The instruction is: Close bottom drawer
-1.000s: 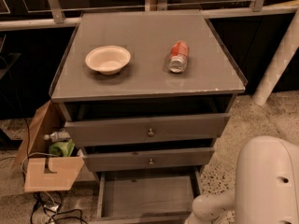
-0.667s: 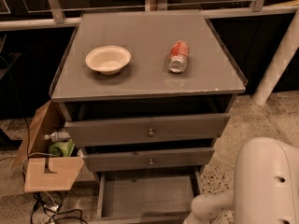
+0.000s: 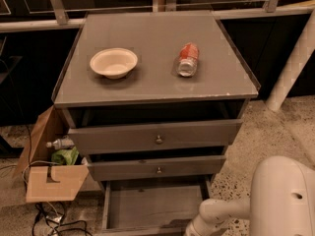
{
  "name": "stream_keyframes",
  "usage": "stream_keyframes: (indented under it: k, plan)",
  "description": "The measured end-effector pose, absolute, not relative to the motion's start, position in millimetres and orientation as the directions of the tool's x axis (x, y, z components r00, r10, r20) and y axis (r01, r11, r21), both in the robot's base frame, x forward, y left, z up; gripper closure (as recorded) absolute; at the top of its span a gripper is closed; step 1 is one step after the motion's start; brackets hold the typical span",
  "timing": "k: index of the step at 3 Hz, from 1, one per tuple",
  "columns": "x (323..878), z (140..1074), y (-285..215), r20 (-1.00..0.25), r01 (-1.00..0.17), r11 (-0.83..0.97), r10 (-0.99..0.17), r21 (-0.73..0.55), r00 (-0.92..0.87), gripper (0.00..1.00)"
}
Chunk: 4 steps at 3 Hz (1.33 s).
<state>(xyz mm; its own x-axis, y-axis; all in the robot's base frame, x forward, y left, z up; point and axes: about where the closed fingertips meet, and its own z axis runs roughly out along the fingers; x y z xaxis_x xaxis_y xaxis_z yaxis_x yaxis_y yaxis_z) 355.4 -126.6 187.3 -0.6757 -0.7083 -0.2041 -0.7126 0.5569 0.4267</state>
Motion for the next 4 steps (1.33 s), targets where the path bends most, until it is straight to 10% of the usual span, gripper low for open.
stream_keyframes:
  k: [2,4]
  plan:
    - [390.3,182.2,-120.2,-0.252,-0.749,0.536,-0.72,0.39,-0.646,0.98]
    - [390.3,182.2,-120.2,-0.252,-0.749,0.536,-0.72,0.39,-0.646,0.53]
